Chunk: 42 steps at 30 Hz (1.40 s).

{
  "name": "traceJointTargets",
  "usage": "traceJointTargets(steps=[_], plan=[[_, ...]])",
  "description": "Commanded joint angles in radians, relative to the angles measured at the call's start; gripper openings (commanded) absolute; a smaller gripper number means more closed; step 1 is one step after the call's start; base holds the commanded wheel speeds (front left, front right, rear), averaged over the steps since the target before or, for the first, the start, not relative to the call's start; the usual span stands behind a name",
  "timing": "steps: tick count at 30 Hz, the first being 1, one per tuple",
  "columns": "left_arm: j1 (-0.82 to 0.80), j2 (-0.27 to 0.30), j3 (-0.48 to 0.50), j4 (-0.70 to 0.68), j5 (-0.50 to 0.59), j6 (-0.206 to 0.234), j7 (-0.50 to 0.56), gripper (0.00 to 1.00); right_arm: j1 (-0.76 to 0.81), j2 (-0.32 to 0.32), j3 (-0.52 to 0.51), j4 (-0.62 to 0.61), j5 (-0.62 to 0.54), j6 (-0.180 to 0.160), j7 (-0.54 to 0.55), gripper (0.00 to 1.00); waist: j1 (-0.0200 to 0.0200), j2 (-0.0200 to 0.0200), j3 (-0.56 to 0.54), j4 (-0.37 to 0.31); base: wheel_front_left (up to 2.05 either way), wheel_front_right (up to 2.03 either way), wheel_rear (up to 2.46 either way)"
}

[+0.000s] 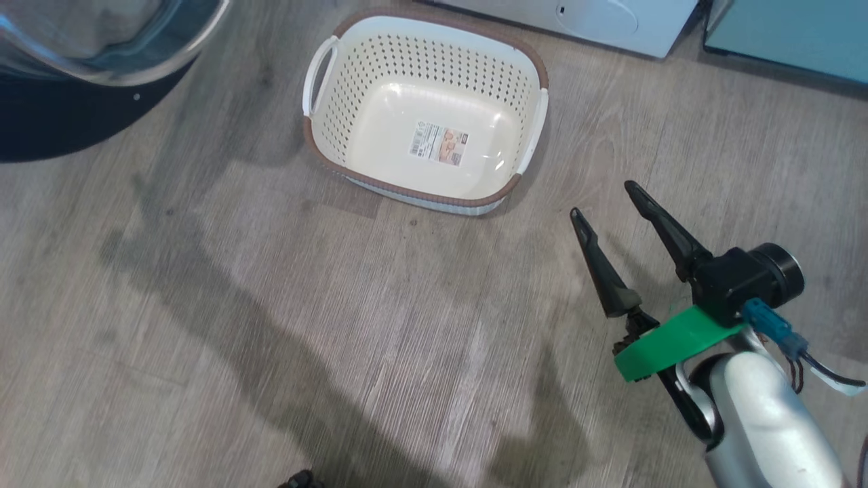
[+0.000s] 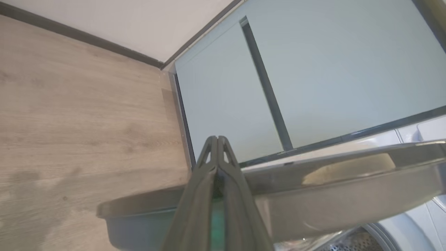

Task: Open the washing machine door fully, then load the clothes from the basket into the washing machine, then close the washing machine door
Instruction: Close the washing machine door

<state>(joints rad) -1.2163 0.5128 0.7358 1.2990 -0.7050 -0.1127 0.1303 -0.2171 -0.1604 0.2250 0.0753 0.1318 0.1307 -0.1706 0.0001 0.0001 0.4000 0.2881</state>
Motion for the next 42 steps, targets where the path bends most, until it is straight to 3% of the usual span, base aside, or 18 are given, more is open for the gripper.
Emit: traceJointTargets(steps=[1, 22, 42], plan=[[-0.003, 0.015, -0.02, -0.025, -0.022, -0.017, 0.08, 0.0, -0.015, 0.014, 0.026, -0.022, 0.003, 0.0, -0.015, 1.0, -0.0001, -0.0001, -0.015, 0.0, 0.0, 0.0, 0.0], [0.196, -0.097, -0.154, -0.316, -0.263, -0.018, 0.583, 0.0, 0.001, 0.057, 0.032, 0.059, 0.029, 0.0, -0.067, 1.0, -0.0001, -0.0001, -0.141, -0.034, 0.0, 0.0, 0.0], [0.438, -0.241, -0.245, -0.53, -0.45, -0.018, 0.718, 0.0, 0.044, 0.087, 0.012, 0.084, 0.04, 0.0, -0.089, 1.0, -0.0001, -0.0001, -0.234, -0.142, 0.0, 0.0, 0.0]])
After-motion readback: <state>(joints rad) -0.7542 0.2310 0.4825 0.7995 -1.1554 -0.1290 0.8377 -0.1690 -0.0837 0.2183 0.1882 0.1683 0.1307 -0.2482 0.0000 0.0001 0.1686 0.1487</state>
